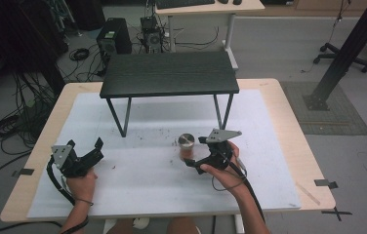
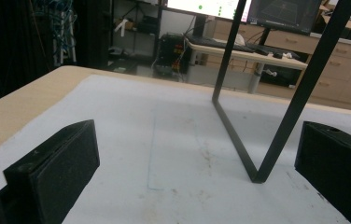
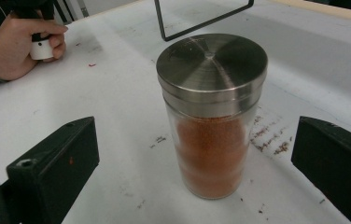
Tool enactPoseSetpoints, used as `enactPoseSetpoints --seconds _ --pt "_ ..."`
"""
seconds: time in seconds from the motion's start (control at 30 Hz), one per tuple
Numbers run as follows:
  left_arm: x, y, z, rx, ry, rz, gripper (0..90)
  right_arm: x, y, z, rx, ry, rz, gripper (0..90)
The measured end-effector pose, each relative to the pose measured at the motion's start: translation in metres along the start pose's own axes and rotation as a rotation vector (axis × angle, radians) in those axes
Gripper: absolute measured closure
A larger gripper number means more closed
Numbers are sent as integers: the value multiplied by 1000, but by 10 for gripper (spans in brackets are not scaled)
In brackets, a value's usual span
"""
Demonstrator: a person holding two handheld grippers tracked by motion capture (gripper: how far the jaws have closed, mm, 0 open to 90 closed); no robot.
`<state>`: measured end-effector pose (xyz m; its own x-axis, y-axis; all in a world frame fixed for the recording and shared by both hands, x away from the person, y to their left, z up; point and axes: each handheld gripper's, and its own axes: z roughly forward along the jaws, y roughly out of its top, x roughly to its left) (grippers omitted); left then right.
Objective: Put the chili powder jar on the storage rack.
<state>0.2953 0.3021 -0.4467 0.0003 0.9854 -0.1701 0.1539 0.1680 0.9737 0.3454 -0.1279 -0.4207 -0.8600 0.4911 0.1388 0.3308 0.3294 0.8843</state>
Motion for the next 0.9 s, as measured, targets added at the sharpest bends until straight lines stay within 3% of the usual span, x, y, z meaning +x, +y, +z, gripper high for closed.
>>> enactPoseSetpoints --seconds 0.9 --pt "0 0 0 1 1 -4 2 -5 8 17 -4 18 7 6"
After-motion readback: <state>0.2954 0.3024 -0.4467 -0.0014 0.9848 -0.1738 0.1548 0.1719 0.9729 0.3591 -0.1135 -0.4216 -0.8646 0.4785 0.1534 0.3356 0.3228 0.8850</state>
